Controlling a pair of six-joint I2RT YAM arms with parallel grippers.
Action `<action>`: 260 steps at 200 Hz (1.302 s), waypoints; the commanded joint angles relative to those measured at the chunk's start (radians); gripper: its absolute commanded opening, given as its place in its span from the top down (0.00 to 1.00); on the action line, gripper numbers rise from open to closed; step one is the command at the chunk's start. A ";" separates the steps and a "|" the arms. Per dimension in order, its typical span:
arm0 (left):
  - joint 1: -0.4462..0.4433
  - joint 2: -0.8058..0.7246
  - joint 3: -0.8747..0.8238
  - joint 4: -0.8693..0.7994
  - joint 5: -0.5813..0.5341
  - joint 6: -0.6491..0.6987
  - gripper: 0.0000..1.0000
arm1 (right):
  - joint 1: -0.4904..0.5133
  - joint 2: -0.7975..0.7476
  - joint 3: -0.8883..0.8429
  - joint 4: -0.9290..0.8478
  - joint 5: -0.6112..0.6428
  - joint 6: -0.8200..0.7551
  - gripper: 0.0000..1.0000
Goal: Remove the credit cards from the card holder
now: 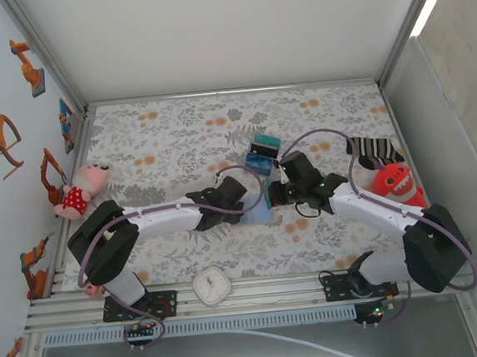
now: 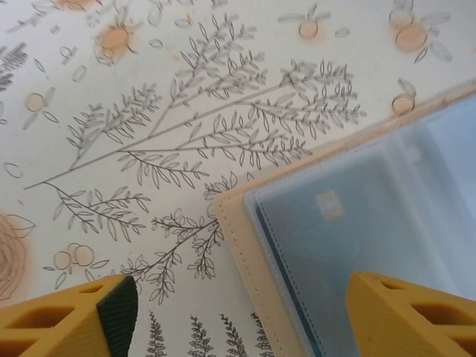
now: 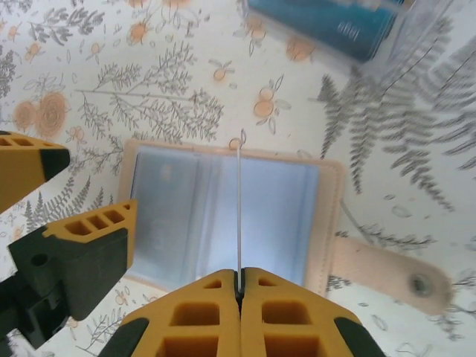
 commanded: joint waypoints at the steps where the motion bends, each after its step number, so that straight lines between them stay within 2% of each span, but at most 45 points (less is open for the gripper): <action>1: 0.010 -0.058 0.000 -0.008 -0.031 -0.024 0.13 | -0.013 -0.036 0.058 -0.076 0.101 -0.115 1.00; 19: 0.020 -0.079 -0.005 0.003 -0.033 -0.049 0.00 | -0.023 -0.052 0.085 -0.075 0.136 -0.169 1.00; 26: 0.023 -0.086 -0.006 0.004 -0.035 -0.059 0.03 | -0.028 -0.055 0.099 -0.075 0.151 -0.192 1.00; 48: 0.035 -0.120 -0.019 0.009 -0.062 -0.099 0.03 | -0.062 -0.044 0.154 -0.082 0.183 -0.259 1.00; 84: 0.060 -0.206 -0.065 0.033 -0.127 -0.155 0.03 | -0.159 0.059 0.309 -0.164 0.117 -0.335 1.00; 125: 0.110 -0.300 -0.129 0.060 -0.128 -0.183 0.03 | -0.163 0.094 0.299 0.006 0.060 -0.591 1.00; 173: 0.153 -0.403 -0.194 0.082 -0.146 -0.195 0.03 | -0.178 0.216 0.432 -0.034 0.000 -0.774 1.00; 260: 0.172 -0.524 -0.234 0.055 -0.214 -0.197 0.03 | -0.231 0.431 0.616 -0.085 -0.067 -1.113 1.00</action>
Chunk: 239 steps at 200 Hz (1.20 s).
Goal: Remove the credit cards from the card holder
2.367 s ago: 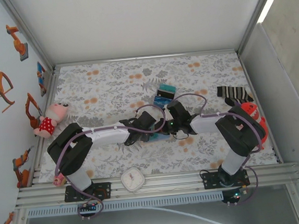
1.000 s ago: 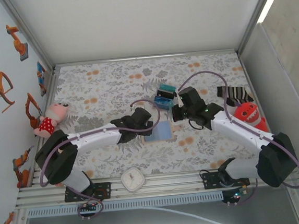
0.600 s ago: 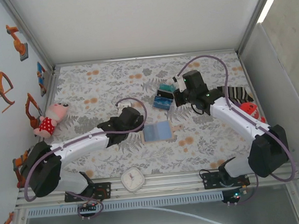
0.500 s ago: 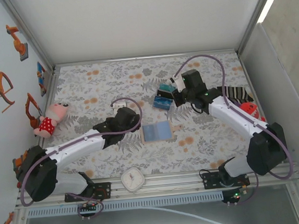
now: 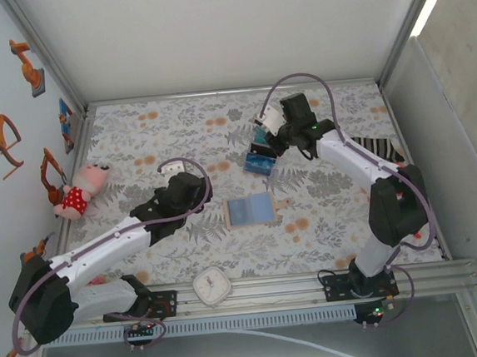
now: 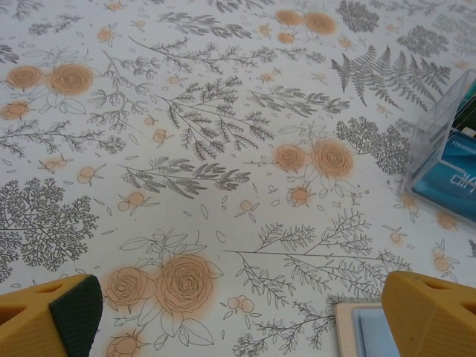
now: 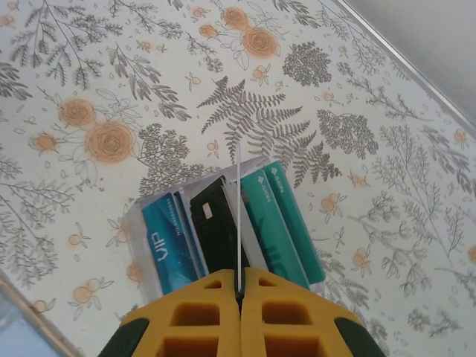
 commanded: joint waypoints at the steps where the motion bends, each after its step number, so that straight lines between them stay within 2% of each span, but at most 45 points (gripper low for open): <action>1: 0.008 -0.037 -0.028 -0.010 -0.039 -0.017 0.03 | -0.012 0.042 0.065 -0.030 -0.027 -0.134 1.00; 107: 0.023 -0.077 -0.053 -0.023 -0.046 -0.036 0.03 | -0.049 0.165 0.181 -0.126 -0.062 -0.246 1.00; 239: 0.033 -0.057 -0.048 -0.017 -0.025 -0.035 0.03 | -0.067 0.277 0.273 -0.232 -0.030 -0.282 1.00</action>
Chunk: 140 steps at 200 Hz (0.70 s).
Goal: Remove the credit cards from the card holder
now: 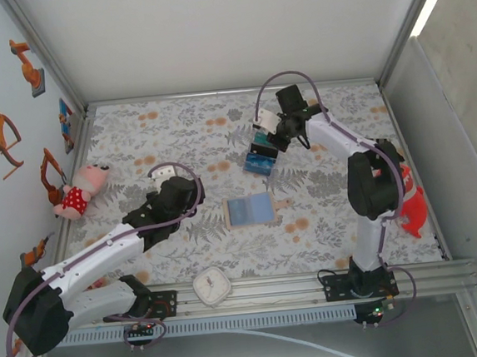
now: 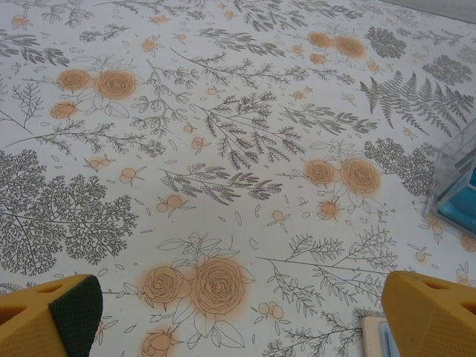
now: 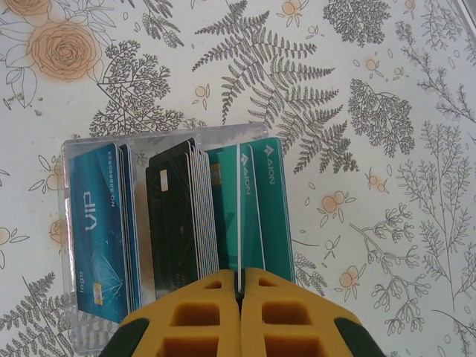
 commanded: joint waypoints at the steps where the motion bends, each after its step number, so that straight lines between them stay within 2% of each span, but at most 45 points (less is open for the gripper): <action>1: 0.006 0.007 0.001 -0.007 0.001 -0.014 0.03 | -0.006 0.028 0.047 -0.034 0.014 -0.016 1.00; 113: 0.011 0.018 -0.004 0.019 0.024 -0.008 0.03 | -0.006 0.084 0.086 -0.067 0.081 0.002 1.00; 140: 0.012 0.019 0.000 0.022 0.026 -0.005 0.03 | -0.006 0.089 0.098 -0.076 0.079 0.030 0.89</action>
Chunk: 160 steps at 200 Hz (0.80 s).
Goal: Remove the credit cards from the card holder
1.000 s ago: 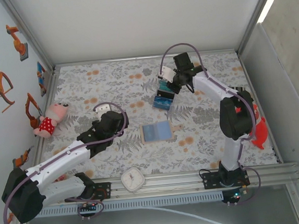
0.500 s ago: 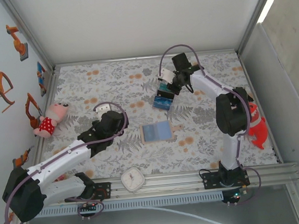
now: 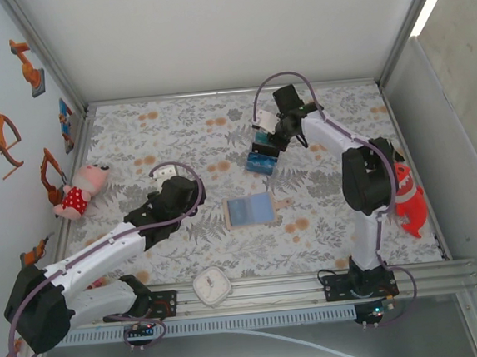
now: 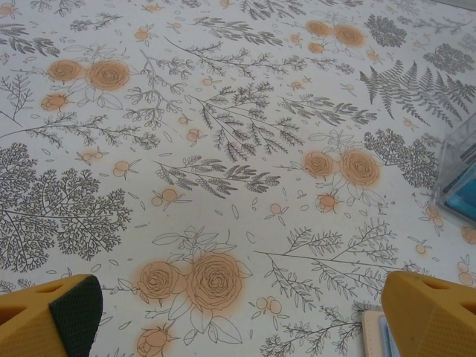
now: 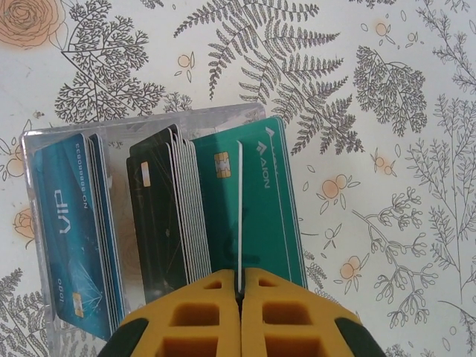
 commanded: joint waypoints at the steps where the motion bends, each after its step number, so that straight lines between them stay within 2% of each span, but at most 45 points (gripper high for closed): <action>1: 0.006 0.004 -0.001 0.018 0.004 -0.005 0.03 | -0.007 0.025 0.039 -0.036 0.026 0.027 0.89; 93: 0.011 0.002 -0.001 0.024 0.015 0.006 0.03 | -0.007 -0.018 0.044 -0.043 0.006 0.086 0.84; 160: 0.016 -0.027 -0.004 0.029 0.015 0.015 0.03 | -0.006 -0.246 -0.109 0.082 -0.082 0.239 0.83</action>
